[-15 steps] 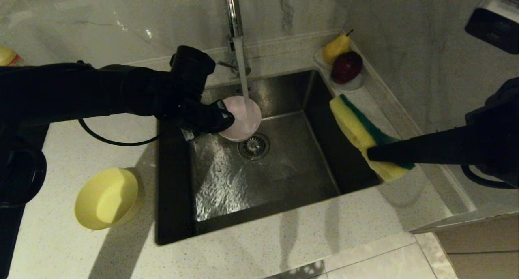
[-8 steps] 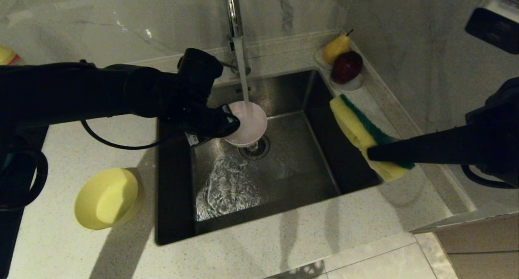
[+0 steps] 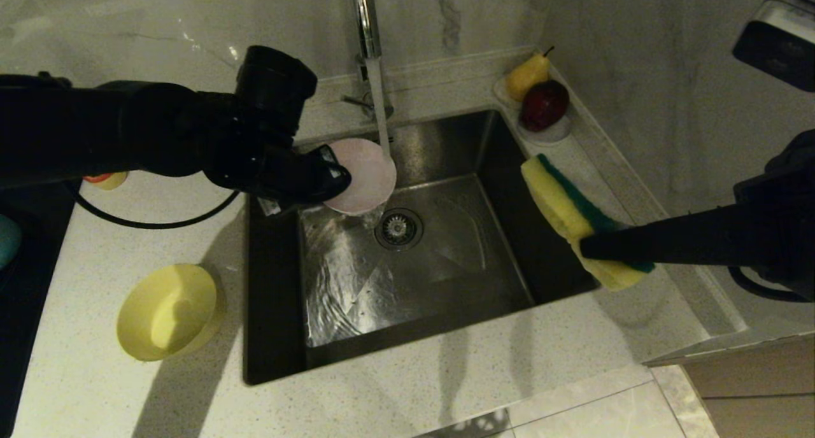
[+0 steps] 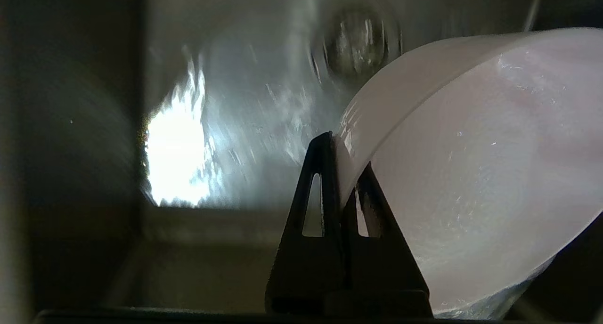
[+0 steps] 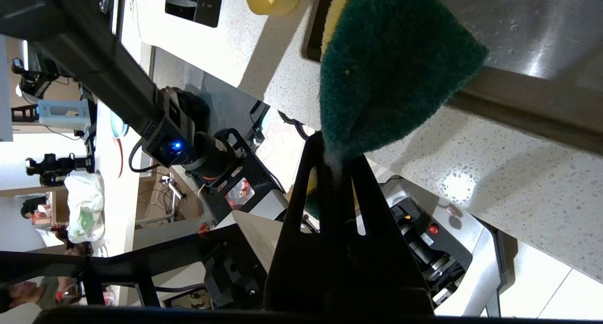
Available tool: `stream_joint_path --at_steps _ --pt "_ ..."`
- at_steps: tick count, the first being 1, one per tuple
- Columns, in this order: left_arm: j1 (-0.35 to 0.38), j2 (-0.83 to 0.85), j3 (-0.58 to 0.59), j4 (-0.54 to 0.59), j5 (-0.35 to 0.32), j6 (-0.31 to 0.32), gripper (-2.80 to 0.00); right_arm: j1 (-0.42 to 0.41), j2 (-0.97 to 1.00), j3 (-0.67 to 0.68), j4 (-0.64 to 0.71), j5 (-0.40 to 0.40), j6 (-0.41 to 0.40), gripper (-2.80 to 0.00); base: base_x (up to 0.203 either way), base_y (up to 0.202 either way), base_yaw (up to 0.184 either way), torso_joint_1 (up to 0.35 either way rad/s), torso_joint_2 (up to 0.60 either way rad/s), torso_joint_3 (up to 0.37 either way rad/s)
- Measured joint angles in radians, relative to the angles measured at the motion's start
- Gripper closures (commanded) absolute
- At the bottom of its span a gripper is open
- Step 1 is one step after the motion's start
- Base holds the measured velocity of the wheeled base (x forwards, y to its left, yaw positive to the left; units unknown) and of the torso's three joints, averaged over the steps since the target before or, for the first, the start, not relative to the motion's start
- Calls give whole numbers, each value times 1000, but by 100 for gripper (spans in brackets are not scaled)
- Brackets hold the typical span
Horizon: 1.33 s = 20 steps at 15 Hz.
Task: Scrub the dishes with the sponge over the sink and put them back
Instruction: Wash the bowl
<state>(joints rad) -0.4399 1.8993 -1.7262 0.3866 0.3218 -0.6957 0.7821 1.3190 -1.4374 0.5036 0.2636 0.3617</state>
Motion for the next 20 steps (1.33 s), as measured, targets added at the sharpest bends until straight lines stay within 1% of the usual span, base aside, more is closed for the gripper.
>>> stream_joint_path --at_steps 3,5,6,7,10,12,13,14,15,17,20 --pt "38 -71 41 -110 71 99 0 0 4 0 0 0 0 0 0 0 0 0 0 0" --pt "60 -113 108 -219 84 171 0 0 7 0 -1 0 0 0 0 0 0 0 0 0" --pt "66 -134 156 -292 85 213 0 0 9 0 -1 1 0 0 0 0 0 0 0 0" --pt "68 -153 211 -377 85 263 0 0 10 0 -1 1 0 0 0 0 0 0 0 0" --pt "72 -205 384 -706 79 450 0 0 12 0 -1 1 0 0 0 0 0 0 0 0" --pt "72 -234 475 -937 78 568 0 -1 15 -2 -5 1 -1 0 0 0 0 0 0 0" --pt "72 -256 504 -1028 76 611 0 -2 16 -3 -18 1 -1 0 0 0 0 0 0 0" --pt "72 -281 520 -1075 72 629 0 -2 17 -3 -29 1 -1 0 0 0 0 0 0 0" --pt "71 -305 528 -1087 61 637 0 -2 18 -3 -30 1 -1 0 0 0 0 0 0 0" --pt "71 -363 543 -1092 10 655 0 -2 22 -3 -31 1 -1 0 0 0 0 0 0 0" --pt "71 -452 606 -1102 -80 717 0 -2 31 -3 -31 0 -1 0 0 0 0 0 0 0"
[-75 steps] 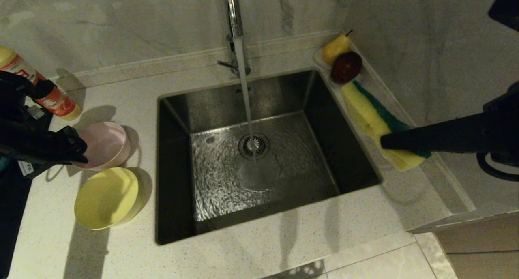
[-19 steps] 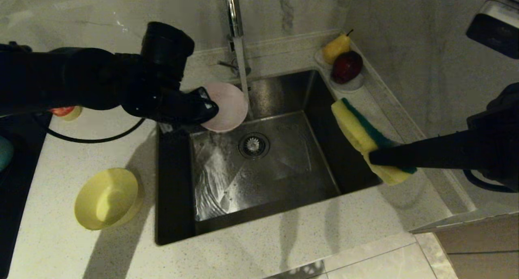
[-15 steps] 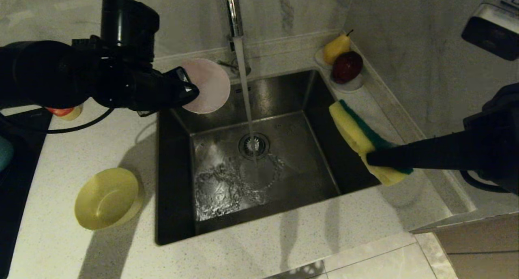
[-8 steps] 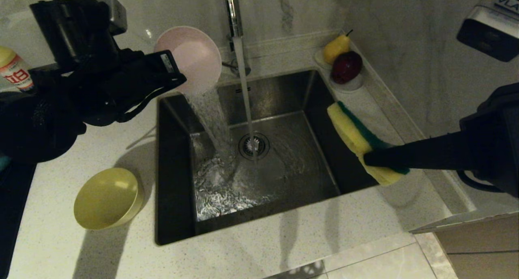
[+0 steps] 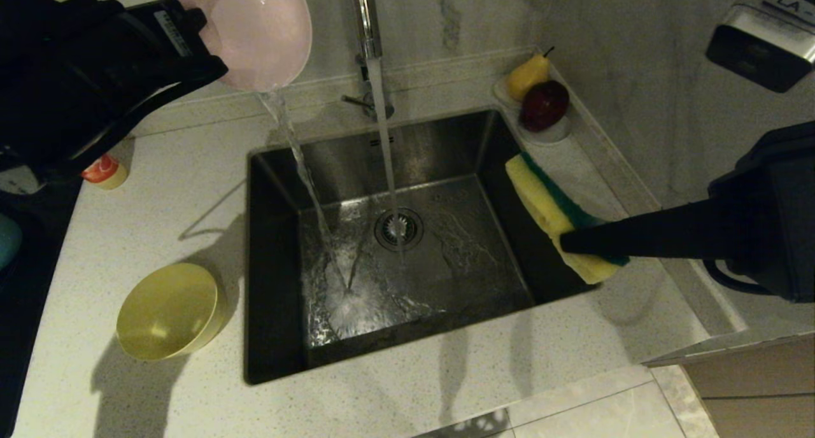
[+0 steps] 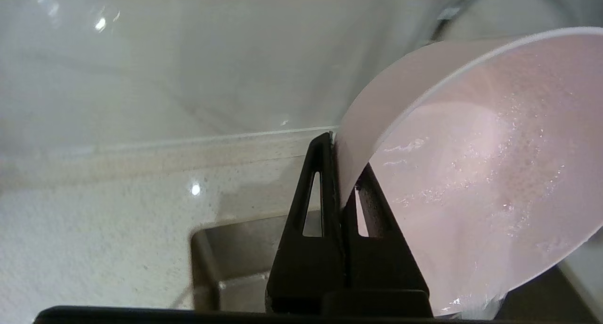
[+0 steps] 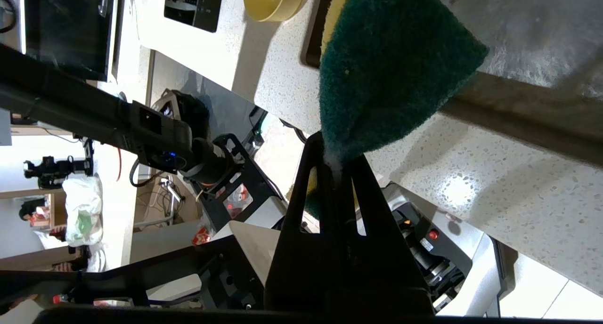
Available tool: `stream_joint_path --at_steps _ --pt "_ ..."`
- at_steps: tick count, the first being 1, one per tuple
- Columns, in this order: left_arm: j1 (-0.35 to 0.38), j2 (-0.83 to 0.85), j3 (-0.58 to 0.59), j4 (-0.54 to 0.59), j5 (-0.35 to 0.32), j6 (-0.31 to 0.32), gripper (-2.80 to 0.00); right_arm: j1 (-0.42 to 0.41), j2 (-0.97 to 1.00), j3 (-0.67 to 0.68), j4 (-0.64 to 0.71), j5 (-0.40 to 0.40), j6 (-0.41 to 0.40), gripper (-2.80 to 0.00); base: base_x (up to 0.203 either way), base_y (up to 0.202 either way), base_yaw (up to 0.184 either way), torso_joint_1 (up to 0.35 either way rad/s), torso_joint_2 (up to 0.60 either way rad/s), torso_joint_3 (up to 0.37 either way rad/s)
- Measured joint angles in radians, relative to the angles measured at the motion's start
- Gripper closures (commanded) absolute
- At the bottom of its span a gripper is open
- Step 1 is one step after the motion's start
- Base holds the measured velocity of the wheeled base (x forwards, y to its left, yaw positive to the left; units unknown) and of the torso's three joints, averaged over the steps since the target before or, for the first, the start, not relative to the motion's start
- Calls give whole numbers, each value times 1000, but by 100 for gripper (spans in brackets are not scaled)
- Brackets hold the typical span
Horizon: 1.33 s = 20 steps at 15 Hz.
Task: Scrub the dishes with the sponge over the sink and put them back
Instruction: Wash the bowl, then wipe the bowl
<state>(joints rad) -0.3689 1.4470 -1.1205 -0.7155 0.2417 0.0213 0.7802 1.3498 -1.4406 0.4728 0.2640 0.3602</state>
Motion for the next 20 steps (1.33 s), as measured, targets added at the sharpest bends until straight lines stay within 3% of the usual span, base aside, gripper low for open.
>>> stream_joint_path --at_steps 4,9,12,17,20 --pt "1 -80 130 -165 -69 26 0 1 12 -4 0 0 0 0 0 0 0 0 0 0" --pt "1 -114 184 -138 -90 15 0 7 15 -1 0 0 -22 0 0 0 0 0 0 0" --pt "0 -119 209 78 -91 -57 0 27 8 -4 0 2 -27 0 0 0 0 0 0 0" --pt "-4 -114 178 583 -102 -332 0 92 46 -10 -84 2 -25 0 0 0 0 0 0 0" --pt "-34 -108 169 664 -104 -355 0 118 101 -25 -123 0 -24 0 0 0 0 0 0 0"
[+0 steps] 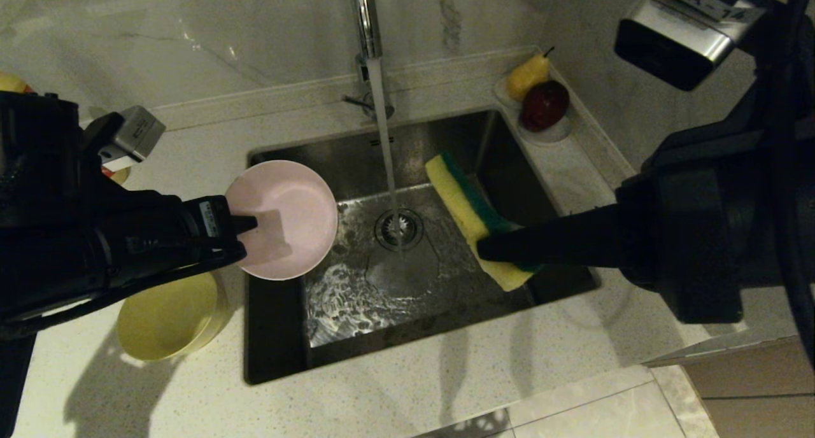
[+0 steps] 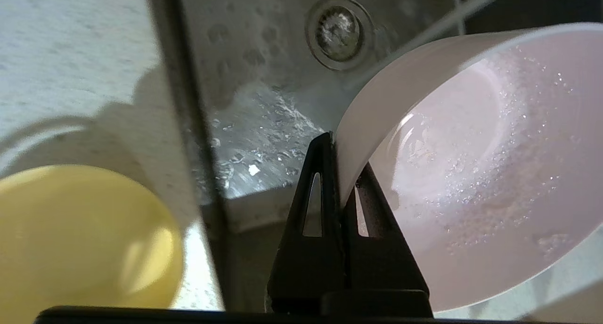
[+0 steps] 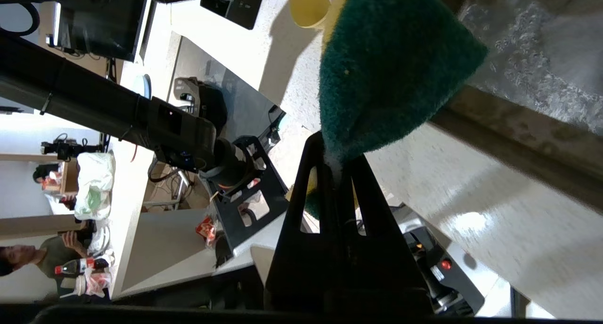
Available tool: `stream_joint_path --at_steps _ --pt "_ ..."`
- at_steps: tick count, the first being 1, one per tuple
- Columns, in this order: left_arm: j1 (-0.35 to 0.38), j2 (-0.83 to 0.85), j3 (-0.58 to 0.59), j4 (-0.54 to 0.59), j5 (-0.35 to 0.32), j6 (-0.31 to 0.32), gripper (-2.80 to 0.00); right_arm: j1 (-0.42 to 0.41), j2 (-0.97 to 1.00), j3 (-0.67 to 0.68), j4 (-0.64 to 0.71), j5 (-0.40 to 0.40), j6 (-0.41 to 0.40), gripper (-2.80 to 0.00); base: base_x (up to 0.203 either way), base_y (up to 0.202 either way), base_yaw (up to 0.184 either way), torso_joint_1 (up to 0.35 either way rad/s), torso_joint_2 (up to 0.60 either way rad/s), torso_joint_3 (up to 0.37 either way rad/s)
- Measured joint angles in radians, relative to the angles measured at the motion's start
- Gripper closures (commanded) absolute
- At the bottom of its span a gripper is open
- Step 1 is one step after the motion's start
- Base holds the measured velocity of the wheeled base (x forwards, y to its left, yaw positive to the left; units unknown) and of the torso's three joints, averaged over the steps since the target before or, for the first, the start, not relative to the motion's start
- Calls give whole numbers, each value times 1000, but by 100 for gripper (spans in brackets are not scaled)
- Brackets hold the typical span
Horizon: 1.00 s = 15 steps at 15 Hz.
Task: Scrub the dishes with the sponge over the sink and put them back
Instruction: Wipe the bowl
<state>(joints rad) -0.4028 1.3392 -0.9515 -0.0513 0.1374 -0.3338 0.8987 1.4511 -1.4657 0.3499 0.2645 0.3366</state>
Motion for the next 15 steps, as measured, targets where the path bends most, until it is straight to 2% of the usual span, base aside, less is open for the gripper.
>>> stream_joint_path --at_steps 4,9,11,14,15 --pt "-65 26 -6 -9 28 4 0 43 71 -28 -23 -12 -1 0 0 0 0 0 0 0" --pt "-182 77 -24 -43 145 17 0 69 131 -76 -16 -12 6 0 0 0 0 0 0 0" --pt "-229 93 -15 -113 179 32 0 67 145 -78 -14 -12 8 0 0 0 0 0 0 0" --pt "-270 133 9 -245 276 105 0 63 164 -74 -18 -11 15 0 0 0 0 0 0 0" --pt "-278 139 25 -280 290 123 0 58 173 -80 -19 -16 33 0 0 0 0 0 0 0"
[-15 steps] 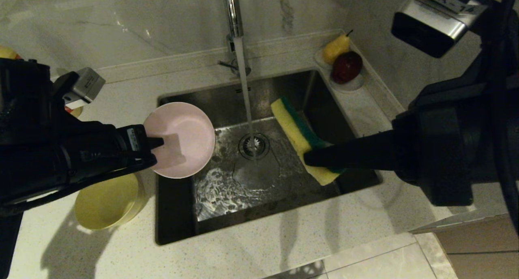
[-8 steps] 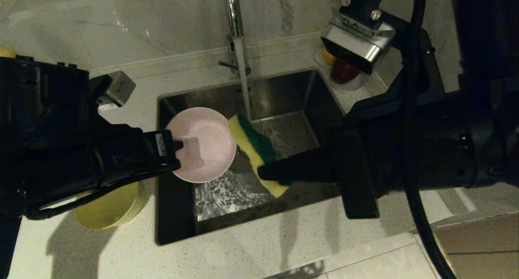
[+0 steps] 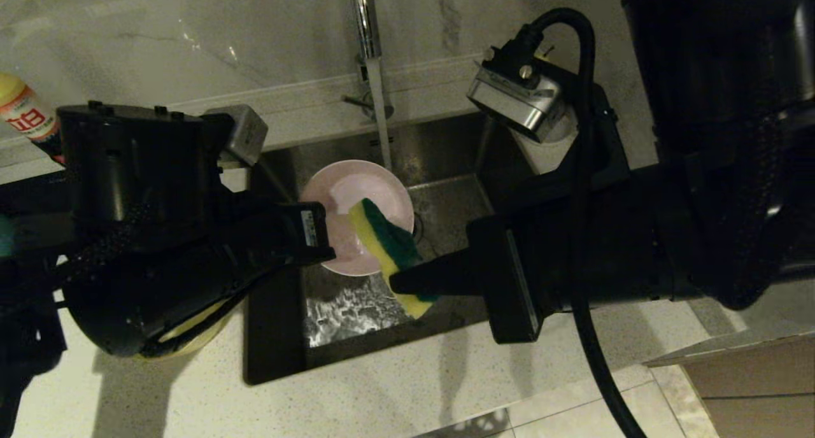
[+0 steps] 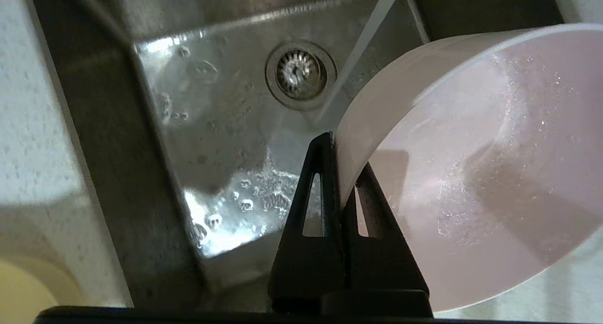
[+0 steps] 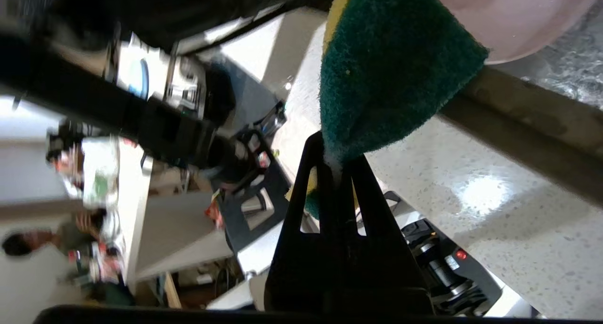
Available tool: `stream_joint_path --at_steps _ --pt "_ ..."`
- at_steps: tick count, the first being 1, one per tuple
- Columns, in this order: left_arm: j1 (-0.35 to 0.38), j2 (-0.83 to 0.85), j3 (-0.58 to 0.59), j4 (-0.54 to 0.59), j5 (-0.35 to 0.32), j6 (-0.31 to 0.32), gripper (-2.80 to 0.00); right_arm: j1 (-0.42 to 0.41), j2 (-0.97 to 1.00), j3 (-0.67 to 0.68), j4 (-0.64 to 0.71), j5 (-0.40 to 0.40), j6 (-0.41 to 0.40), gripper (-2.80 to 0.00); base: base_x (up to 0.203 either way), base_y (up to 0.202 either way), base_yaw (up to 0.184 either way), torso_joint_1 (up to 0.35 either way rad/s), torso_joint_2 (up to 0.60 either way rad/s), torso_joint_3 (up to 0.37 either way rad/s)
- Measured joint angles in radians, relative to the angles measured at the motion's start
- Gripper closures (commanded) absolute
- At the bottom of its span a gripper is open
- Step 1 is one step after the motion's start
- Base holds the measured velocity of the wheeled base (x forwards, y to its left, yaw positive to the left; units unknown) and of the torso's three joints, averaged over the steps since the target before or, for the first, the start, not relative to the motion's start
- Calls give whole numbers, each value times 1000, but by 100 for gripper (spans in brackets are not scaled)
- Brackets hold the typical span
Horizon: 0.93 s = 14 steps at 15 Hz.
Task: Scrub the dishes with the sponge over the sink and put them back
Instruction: Wipe the bowl
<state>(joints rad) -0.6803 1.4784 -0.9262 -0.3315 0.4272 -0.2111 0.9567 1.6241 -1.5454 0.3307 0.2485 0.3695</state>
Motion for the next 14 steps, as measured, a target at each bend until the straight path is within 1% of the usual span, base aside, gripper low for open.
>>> stream_joint_path --at_steps 1,4,7,14 --pt "-4 5 17 -34 3 22 0 -7 11 -10 -1 -11 17 0 0 0 0 0 0 0" --pt "-16 16 38 -109 6 42 0 -26 43 -31 -1 -19 25 0 0 0 0 0 0 0" --pt "-27 21 40 -129 20 82 0 -37 72 -43 -1 -19 46 0 0 0 0 0 0 0" --pt "-42 0 46 -145 23 84 0 -84 102 -60 -5 -27 44 0 0 0 0 0 0 0"
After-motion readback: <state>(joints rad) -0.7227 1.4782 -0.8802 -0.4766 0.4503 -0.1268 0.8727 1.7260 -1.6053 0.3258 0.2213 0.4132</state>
